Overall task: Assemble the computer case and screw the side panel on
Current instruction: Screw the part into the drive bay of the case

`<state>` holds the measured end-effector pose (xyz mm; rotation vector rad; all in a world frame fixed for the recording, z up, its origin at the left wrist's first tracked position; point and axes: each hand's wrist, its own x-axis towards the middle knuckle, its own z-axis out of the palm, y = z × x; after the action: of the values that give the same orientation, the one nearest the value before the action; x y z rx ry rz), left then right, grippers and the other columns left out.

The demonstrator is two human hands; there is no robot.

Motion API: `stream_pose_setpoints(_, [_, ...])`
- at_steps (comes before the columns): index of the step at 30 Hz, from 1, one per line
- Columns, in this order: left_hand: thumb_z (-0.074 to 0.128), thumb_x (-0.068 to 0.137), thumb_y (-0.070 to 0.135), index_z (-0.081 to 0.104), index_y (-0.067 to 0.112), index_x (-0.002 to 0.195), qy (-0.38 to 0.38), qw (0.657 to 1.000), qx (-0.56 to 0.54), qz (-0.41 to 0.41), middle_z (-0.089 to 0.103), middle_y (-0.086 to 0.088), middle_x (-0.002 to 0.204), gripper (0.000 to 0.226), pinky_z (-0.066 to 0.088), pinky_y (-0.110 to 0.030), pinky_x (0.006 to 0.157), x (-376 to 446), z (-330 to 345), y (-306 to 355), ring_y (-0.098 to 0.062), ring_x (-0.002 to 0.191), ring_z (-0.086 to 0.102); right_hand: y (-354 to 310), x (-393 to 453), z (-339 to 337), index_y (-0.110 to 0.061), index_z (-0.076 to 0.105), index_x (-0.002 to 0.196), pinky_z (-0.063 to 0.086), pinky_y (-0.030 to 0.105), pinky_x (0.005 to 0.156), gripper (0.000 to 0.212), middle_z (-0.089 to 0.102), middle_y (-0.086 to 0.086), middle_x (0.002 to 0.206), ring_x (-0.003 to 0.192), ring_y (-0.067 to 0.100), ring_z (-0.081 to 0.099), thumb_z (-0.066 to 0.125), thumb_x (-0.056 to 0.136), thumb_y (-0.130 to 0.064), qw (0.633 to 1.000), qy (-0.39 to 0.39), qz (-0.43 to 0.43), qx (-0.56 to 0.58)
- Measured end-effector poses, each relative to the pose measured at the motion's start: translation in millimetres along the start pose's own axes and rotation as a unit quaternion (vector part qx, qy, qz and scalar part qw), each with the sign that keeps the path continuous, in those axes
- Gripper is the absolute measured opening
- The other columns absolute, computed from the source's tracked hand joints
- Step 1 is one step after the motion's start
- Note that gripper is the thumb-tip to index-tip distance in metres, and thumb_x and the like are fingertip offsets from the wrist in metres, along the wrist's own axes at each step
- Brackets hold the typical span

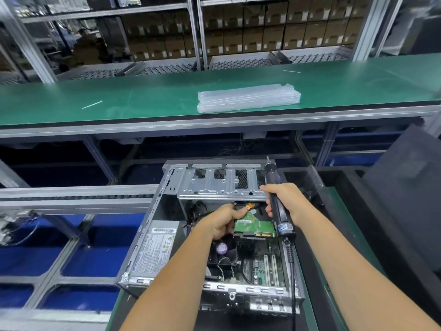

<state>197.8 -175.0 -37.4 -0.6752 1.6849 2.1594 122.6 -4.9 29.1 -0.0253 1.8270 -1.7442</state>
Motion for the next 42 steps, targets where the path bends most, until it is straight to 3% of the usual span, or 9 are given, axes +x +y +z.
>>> stream_pose_setpoints(2, [0.061,0.091,0.022,0.06,0.005,0.099,0.001,1.0,-0.017,0.007,0.072,-0.005,0.085,0.018,0.054,-0.033,0.077,2.8,5.8,2.0,-0.019,0.076,0.068,2.4,1.9,-0.8,-0.004,0.061,0.084,0.049,0.029,0.044,0.017,0.054,0.008,0.053,0.042,0.023,0.054,0.072,0.087,-0.016,1.0,0.008,-0.001,0.0])
stream_pose_setpoints(6, [0.067,0.087,0.031,0.063,-0.003,0.113,0.055,0.998,-0.017,0.014,0.057,-0.014,0.099,0.043,0.038,-0.038,0.093,5.4,13.5,4.2,-0.026,0.091,0.046,3.8,4.3,-2.3,-0.005,0.064,0.091,0.049,0.029,0.046,0.015,0.056,0.007,0.053,0.043,0.023,0.056,0.072,0.087,-0.017,1.0,0.014,0.002,0.002])
stream_pose_setpoints(10, [0.066,0.081,-0.002,0.06,-0.009,0.108,0.0,0.998,-0.061,0.027,0.066,-0.02,0.105,0.029,0.053,-0.037,0.089,3.1,9.6,2.1,-0.03,0.096,0.065,4.1,6.6,-2.5,-0.006,0.062,0.087,0.048,0.028,0.044,0.013,0.054,0.007,0.052,0.041,0.023,0.055,0.071,0.088,-0.015,1.0,0.008,0.011,0.012])
stream_pose_setpoints(12, [0.061,0.076,-0.018,0.047,-0.001,0.103,-0.003,0.992,-0.121,0.031,0.06,-0.022,0.108,0.034,0.057,-0.035,0.073,2.4,9.8,2.0,-0.029,0.088,0.067,3.6,7.5,-2.9,-0.004,0.061,0.084,0.048,0.028,0.044,0.014,0.054,0.007,0.051,0.041,0.023,0.055,0.071,0.087,-0.014,1.0,0.01,0.014,0.018])
stream_pose_setpoints(16, [0.058,0.072,-0.027,0.04,0.008,0.102,-0.023,0.989,-0.146,0.018,0.061,-0.026,0.107,0.049,0.058,-0.034,0.072,3.6,9.2,-2.1,-0.033,0.087,0.069,3.4,9.5,-2.8,-0.002,0.06,0.086,0.049,0.029,0.044,0.015,0.055,0.008,0.052,0.042,0.023,0.056,0.07,0.085,-0.013,1.0,0.015,0.012,0.015])
stream_pose_setpoints(25, [0.068,0.079,-0.008,0.063,-0.008,0.101,0.107,0.985,-0.076,0.113,0.073,-0.014,0.09,0.022,0.055,-0.022,0.071,21.3,15.4,-5.9,-0.02,0.084,0.071,1.2,11.0,-4.9,-0.003,0.055,0.082,0.046,0.029,0.044,0.017,0.05,0.01,0.053,0.042,0.024,0.051,0.069,0.086,-0.011,0.999,-0.005,0.034,0.037])
stream_pose_setpoints(30, [0.075,0.08,0.013,0.065,0.0,0.085,0.141,0.985,0.03,0.093,0.068,-0.008,0.069,0.017,0.045,-0.02,0.05,20.5,11.8,-8.5,-0.014,0.054,0.059,0.8,10.3,-5.9,-0.003,0.055,0.079,0.047,0.028,0.043,0.017,0.051,0.01,0.053,0.042,0.024,0.052,0.069,0.086,-0.012,0.999,-0.006,0.032,0.036])
stream_pose_setpoints(36, [0.065,0.081,0.052,0.056,0.015,0.05,0.018,0.989,0.144,-0.029,0.048,0.0,0.042,0.049,0.023,-0.017,0.034,-4.0,3.3,5.9,-0.01,0.033,0.037,-1.9,8.3,-7.1,-0.003,0.056,0.081,0.047,0.029,0.045,0.016,0.052,0.01,0.055,0.043,0.024,0.053,0.068,0.086,-0.012,0.999,-0.015,0.037,0.029])
stream_pose_setpoints(42, [0.059,0.091,0.035,0.063,0.016,0.061,-0.212,0.954,0.212,0.019,0.053,0.002,0.045,0.036,0.026,-0.013,0.031,-38.6,32.0,53.3,-0.006,0.031,0.043,-10.2,2.8,-32.1,-0.007,0.057,0.077,0.048,0.027,0.043,0.018,0.056,0.009,0.057,0.044,0.021,0.055,0.068,0.087,-0.017,0.997,-0.069,0.044,0.012])
